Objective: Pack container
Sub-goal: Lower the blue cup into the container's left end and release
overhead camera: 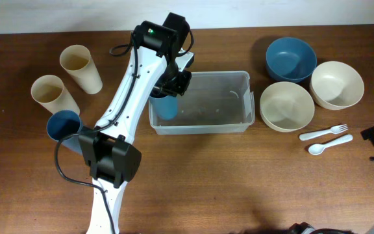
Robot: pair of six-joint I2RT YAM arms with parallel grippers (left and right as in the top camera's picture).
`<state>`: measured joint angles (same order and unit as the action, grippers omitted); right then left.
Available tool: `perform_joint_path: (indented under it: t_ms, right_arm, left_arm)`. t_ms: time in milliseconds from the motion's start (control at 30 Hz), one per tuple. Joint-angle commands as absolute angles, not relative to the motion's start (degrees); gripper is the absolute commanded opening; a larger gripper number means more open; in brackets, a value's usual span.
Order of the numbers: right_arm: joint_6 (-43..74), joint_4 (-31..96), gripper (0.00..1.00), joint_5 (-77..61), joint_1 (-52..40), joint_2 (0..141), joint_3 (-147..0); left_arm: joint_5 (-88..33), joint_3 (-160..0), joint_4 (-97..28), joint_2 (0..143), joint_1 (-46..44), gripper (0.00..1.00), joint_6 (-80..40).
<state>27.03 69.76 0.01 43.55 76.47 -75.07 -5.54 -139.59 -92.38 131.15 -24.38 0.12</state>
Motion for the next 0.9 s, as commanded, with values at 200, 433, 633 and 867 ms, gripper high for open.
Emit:
perform_joint_path:
  t_ms: [200, 433, 633, 867]
  right_arm:
    - [27.51, 69.58, 0.99, 0.71, 43.9, 76.58, -74.87]
    - [27.51, 69.58, 0.99, 0.71, 43.9, 76.58, -74.87]
    - [27.51, 69.58, 0.99, 0.71, 43.9, 76.58, -74.87]
    - [27.51, 69.58, 0.99, 0.71, 43.9, 76.58, -74.87]
  left_arm:
    - [-4.73, -139.61, -91.77, 131.33, -25.34, 0.02, -0.45]
    - [-4.71, -139.59, -91.15, 131.59, -25.78, 0.02, -0.47]
    - [-4.67, -139.59, -91.66, 133.86, -25.78, 0.02, -0.47]
    - [-3.18, -139.59, -91.98, 134.37, -25.78, 0.02, -0.45]
